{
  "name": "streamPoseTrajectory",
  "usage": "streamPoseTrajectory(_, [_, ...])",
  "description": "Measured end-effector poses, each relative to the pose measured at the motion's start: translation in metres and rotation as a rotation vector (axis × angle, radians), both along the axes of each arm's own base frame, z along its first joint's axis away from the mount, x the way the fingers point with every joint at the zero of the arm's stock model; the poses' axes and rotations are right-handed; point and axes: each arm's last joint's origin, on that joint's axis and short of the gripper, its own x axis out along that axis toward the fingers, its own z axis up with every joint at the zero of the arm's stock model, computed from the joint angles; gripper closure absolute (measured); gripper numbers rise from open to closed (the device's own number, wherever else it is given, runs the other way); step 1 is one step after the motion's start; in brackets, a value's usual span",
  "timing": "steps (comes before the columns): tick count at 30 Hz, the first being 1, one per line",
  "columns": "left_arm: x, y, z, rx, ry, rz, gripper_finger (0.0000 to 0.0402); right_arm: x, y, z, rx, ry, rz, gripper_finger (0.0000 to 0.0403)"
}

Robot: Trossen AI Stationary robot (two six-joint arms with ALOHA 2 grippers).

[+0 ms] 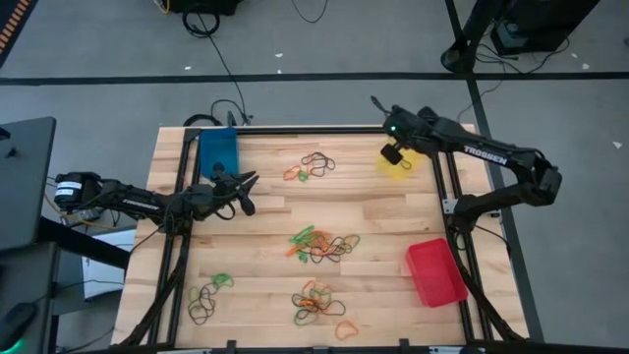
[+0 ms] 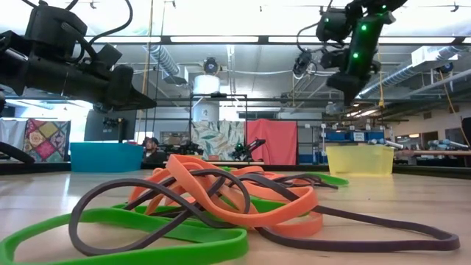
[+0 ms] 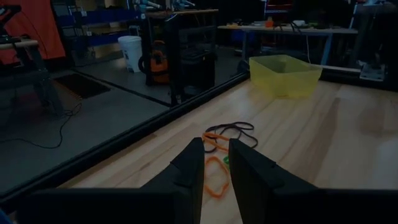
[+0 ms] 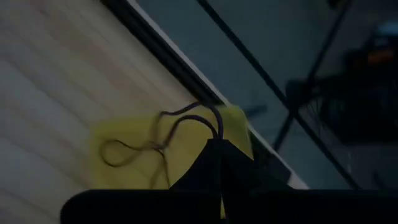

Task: Sort rubber bands into baskets
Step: Put the brown rubber band into the yellow bin

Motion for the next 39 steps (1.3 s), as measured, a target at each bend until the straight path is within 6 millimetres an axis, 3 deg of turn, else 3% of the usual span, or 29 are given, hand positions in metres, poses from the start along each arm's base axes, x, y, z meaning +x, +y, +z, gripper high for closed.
streamPoseTrajectory(6, [0.0,0.0,0.0,-0.002,-0.001,-0.006,0.0323,-0.012,-0.008,-0.021,0.13,0.026,-0.063,0.0386])
streamPoseTrajectory(12, [0.0,0.0,0.0,-0.005,-0.003,-0.019,0.0323,-0.024,-0.008,-0.052,0.224,0.046,-0.059,0.0339])
streamPoseTrajectory(18, [0.0,0.0,0.0,-0.006,-0.005,-0.02,0.0323,-0.024,-0.006,-0.062,0.315,-0.055,-0.06,0.0292])
streamPoseTrajectory(22, [0.001,-0.001,0.0,-0.011,-0.009,-0.036,0.0323,-0.015,-0.008,-0.06,0.331,-0.159,0.01,0.0276])
streamPoseTrajectory(26, [0.001,-0.001,0.001,-0.011,-0.02,-0.048,0.0323,0.002,-0.018,-0.055,0.23,-0.305,0.099,0.0276])
streamPoseTrajectory(29, [0.001,-0.001,0.001,-0.011,-0.02,-0.047,0.0323,0.015,-0.026,-0.063,0.196,-0.328,0.132,0.0277])
streamPoseTrajectory(35, [0.001,-0.001,0.004,-0.006,-0.043,-0.047,0.0323,0.04,-0.044,-0.09,0.252,-0.267,0.155,0.0278])
streamPoseTrajectory(39, [0.001,-0.001,0.003,-0.004,-0.04,-0.048,0.0323,0.046,-0.048,-0.098,0.334,-0.147,0.151,0.0278])
